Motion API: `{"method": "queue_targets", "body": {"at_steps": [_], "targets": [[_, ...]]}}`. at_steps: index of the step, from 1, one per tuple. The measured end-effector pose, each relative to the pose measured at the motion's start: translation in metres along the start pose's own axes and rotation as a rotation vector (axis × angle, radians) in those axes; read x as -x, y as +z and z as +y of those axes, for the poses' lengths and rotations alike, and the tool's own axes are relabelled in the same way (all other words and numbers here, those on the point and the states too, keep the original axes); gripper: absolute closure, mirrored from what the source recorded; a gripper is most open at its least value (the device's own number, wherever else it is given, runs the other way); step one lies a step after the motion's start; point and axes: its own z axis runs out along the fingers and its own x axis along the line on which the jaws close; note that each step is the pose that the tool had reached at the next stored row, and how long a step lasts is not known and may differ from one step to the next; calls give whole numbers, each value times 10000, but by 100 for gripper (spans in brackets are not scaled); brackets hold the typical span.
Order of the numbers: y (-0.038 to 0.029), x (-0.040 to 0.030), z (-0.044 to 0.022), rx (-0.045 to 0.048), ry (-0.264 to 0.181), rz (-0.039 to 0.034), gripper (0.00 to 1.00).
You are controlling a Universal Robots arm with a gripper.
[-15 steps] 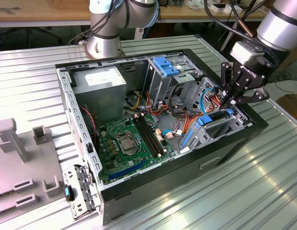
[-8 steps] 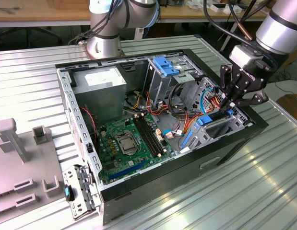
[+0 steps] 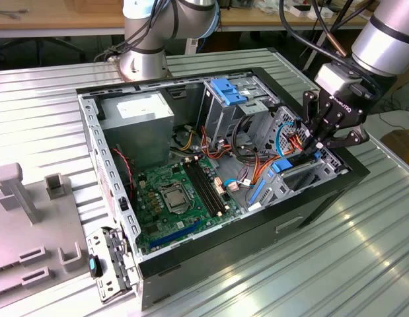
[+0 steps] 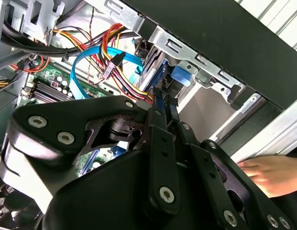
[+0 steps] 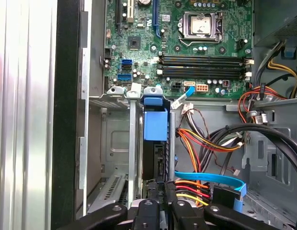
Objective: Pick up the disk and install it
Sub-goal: 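Insert the first disk wire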
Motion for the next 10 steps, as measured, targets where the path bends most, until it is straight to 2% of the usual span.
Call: {"method": "queue_targets", "body": {"at_steps": [10], "targets": [[2,1,0,0,48,3,84]]}}
